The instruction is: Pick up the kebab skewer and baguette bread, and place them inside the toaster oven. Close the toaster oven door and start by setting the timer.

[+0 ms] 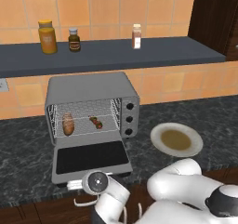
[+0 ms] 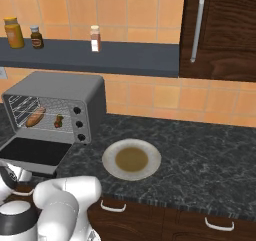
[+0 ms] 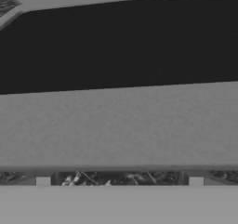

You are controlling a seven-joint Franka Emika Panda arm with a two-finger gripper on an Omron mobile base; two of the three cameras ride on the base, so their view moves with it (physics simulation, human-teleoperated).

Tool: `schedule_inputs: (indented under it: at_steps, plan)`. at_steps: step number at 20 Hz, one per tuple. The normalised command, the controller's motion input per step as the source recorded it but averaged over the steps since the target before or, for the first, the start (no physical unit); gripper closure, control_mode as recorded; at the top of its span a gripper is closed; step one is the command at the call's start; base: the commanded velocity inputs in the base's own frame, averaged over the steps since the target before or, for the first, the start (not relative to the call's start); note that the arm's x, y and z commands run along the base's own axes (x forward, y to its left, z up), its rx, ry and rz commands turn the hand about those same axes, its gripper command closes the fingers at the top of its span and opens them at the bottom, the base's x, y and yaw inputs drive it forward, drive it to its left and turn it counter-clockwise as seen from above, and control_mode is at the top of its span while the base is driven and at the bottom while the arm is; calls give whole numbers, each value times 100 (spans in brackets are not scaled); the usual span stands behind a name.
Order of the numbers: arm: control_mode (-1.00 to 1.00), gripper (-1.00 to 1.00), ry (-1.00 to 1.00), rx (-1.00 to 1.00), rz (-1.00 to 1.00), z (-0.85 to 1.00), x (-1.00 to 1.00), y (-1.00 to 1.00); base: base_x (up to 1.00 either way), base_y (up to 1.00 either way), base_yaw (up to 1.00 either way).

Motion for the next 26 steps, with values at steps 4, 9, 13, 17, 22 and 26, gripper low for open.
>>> schedule_inputs:
  at_steps: [4,9,13,17,22,26]
  plan:
    - [-100,-100,-11,6,5,36,55,-46,0,0,0]
    - [-100,-100,-7,5,6,51,52,-46,0,0,0]
    - [-100,-100,-3,3,7,61,53,-46,0,0,0]
    - [-100,-100,0,1,7,70,57,-39,0,0,0]
    - [-100,-100,0,0,7,78,67,-32,0,0,0]
    - [-100,-100,0,0,7,48,82,-19,0,0,0]
